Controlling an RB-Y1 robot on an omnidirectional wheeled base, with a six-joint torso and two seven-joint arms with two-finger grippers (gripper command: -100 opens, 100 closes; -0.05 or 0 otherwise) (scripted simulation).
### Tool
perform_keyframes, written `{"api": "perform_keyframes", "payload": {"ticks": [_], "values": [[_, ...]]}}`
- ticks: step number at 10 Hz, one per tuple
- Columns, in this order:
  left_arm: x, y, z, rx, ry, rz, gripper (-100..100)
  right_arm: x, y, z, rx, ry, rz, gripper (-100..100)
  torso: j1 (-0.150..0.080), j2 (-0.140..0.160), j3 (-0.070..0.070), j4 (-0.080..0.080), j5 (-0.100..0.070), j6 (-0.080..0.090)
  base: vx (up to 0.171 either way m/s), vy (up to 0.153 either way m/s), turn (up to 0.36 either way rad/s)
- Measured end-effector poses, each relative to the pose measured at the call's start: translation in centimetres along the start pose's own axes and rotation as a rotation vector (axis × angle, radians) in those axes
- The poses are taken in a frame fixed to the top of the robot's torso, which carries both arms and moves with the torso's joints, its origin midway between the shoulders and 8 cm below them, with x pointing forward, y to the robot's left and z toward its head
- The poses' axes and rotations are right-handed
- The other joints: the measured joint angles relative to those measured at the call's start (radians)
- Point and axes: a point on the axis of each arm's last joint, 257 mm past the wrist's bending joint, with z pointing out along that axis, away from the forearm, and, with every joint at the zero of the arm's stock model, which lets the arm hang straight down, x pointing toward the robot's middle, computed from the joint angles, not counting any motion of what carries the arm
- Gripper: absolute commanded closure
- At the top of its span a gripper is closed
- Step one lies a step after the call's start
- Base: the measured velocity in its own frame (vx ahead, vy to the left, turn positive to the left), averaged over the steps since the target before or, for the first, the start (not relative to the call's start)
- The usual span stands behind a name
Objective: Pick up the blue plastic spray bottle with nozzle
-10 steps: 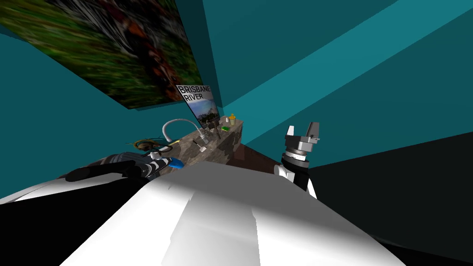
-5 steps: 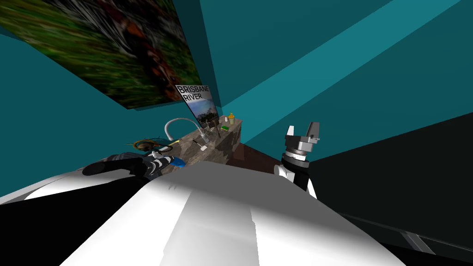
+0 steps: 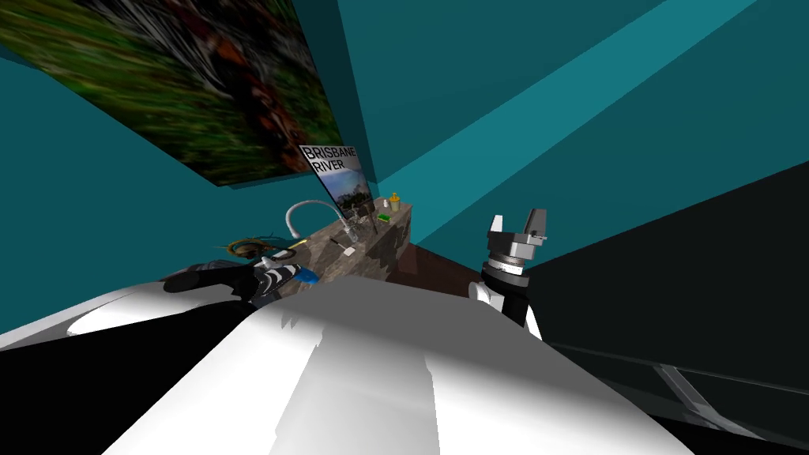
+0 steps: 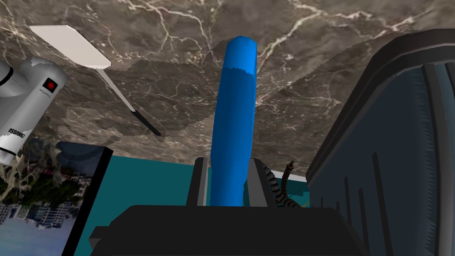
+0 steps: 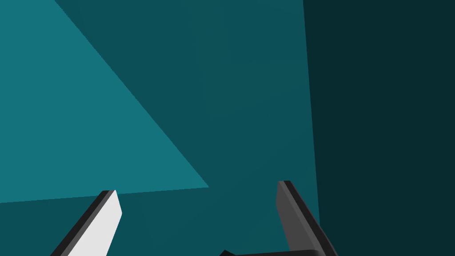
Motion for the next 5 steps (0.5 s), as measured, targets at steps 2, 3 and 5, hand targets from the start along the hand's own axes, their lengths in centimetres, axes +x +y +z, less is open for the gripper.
{"api": "perform_keyframes", "payload": {"ticks": [2,3,5], "values": [[-0.18,-0.60,-0.18,-0.008,-0.013,-0.008,100,0.00,0.00,0.00,0.000,0.000,0.000,0,0.000,0.001,0.001,0.000,0.000,0.000,-0.075,0.014,-0.088],[-0.22,-0.83,-0.31,-0.012,-0.018,-0.019,100,0.00,0.00,0.00,0.000,0.000,0.000,0,0.000,0.001,0.001,0.000,0.000,-0.001,-0.033,0.017,0.007],[-0.35,-1.19,-0.45,-0.017,-0.029,-0.033,100,0.00,0.00,0.00,0.000,0.000,0.000,0,0.001,0.000,0.000,0.000,0.000,0.000,-0.061,0.020,-0.081]]}}
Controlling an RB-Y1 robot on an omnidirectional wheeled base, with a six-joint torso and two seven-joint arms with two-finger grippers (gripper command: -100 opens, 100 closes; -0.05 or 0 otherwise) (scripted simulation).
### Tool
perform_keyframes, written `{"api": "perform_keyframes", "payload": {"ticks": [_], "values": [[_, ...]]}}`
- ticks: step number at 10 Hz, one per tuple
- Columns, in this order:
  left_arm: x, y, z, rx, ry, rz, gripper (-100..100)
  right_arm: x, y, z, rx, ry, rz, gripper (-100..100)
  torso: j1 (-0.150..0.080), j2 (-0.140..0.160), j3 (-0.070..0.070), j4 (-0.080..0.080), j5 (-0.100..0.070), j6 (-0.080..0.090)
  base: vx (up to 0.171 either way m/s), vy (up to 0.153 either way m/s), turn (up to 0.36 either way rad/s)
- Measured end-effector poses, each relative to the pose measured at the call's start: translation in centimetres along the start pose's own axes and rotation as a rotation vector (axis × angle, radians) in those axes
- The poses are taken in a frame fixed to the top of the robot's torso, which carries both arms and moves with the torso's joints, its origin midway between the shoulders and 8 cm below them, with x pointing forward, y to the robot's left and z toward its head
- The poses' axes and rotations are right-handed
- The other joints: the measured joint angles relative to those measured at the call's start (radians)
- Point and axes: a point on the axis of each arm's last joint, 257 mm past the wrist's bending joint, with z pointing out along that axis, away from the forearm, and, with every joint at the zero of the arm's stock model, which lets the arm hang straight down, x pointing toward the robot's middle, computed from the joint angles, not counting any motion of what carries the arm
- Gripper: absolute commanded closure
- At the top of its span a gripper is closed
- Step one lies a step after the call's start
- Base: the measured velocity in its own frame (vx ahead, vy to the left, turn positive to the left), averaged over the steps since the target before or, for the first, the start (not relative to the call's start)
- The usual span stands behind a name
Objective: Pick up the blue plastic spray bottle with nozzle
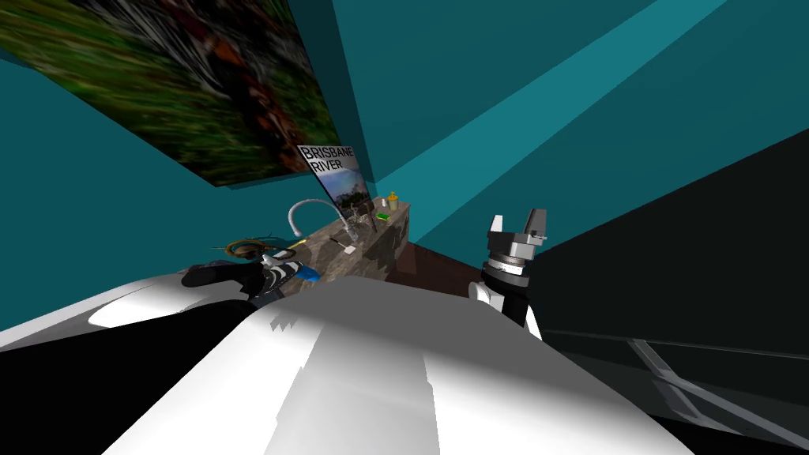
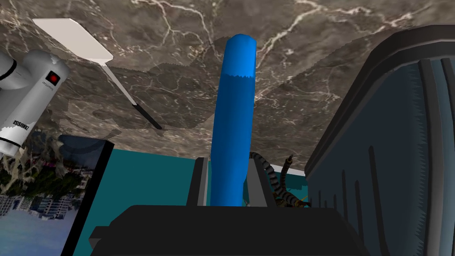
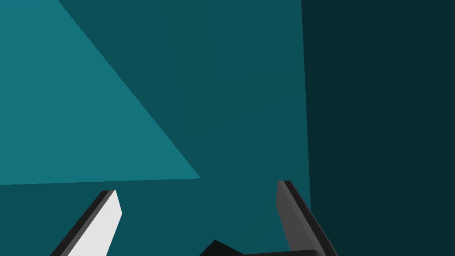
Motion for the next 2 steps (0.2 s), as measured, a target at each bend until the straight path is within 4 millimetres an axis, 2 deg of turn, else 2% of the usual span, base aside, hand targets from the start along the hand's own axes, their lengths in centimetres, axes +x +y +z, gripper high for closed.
{"api": "perform_keyframes", "payload": {"ticks": [1,2], "values": [[-0.07,-0.18,-0.14,-0.003,-0.006,-0.012,100,0.00,0.00,0.00,0.000,0.000,0.000,0,-0.001,0.001,0.000,0.000,0.000,-0.001,-0.026,0.003,-0.011],[-0.07,-0.19,-0.16,-0.003,-0.007,-0.017,0,0.00,0.00,0.00,0.000,0.000,0.000,0,-0.001,-0.001,0.000,0.000,0.000,-0.001,0.000,0.000,0.000]]}}
